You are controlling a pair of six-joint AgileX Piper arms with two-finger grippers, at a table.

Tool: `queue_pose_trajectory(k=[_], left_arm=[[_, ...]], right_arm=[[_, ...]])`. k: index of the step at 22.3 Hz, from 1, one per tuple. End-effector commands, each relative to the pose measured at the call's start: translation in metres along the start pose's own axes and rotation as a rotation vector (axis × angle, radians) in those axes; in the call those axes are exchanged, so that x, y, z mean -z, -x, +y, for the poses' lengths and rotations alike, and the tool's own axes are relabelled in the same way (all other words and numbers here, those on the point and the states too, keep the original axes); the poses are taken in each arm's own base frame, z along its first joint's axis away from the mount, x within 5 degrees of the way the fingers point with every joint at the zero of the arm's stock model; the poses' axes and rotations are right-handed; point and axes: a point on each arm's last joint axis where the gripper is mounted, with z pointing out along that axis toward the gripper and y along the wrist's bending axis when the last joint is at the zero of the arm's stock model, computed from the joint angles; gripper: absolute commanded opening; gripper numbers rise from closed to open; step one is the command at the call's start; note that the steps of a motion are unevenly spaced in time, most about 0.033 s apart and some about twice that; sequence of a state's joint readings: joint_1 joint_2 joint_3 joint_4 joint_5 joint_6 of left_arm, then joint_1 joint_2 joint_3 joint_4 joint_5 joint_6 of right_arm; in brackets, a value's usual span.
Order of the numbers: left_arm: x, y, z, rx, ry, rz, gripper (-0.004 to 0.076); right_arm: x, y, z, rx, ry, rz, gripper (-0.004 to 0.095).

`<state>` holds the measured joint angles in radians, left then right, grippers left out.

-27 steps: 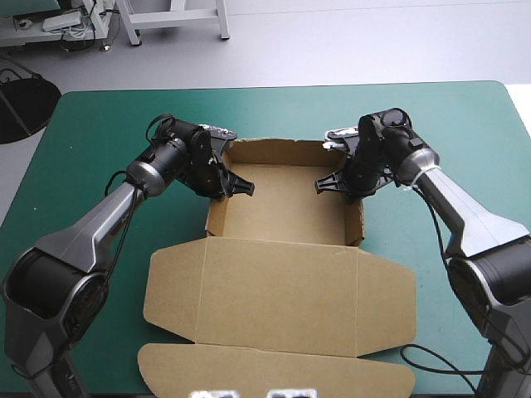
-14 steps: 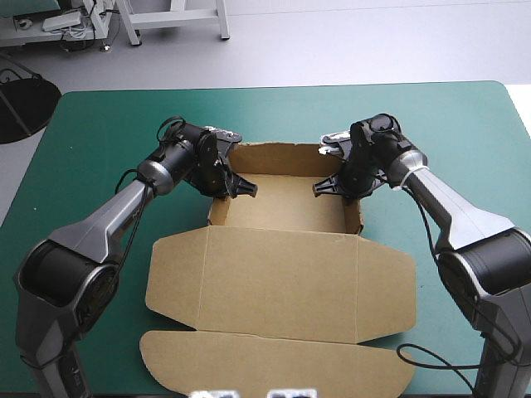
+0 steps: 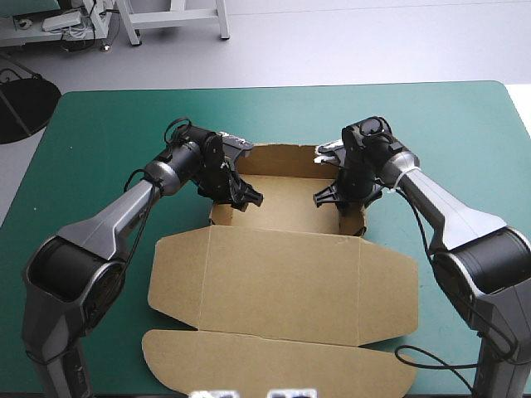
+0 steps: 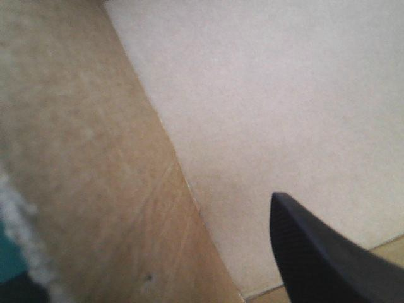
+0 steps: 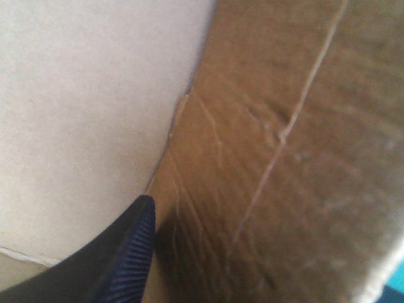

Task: Fold the box

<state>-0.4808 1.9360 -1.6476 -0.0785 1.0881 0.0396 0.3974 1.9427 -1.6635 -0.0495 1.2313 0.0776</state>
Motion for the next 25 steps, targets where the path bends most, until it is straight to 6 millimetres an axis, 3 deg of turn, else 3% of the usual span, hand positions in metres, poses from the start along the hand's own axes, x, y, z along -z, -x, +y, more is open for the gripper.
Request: queue_pose_trajectory(k=[1, 4, 9, 13, 25], left_arm=[[0.027, 0.006, -0.009, -0.009, -0.02, -0.097, 0.0509], [0.041, 0.011, -0.007, -0.021, 0.017, -0.108, 0.0509], [0.093, 0.029, -0.006, -0.045, 0.067, -0.213, 0.0508], [0.128, 0.036, -0.005, -0.038, 0.105, -0.294, 0.0507], [0.118, 0.042, -0.006, -0.007, 0.085, -0.295, 0.0473]], right_arm=[[0.044, 0.004, -0.004, -0.012, -0.011, -0.122, 0.0455], [0.067, 0.014, -0.004, -0.017, -0.005, -0.208, 0.0455], [0.111, 0.017, -0.008, -0.024, -0.017, -0.349, 0.0455], [0.127, 0.01, -0.012, -0.023, -0.047, -0.387, 0.0445], [0.113, 0.02, -0.009, -0.032, -0.026, -0.391, 0.0441]])
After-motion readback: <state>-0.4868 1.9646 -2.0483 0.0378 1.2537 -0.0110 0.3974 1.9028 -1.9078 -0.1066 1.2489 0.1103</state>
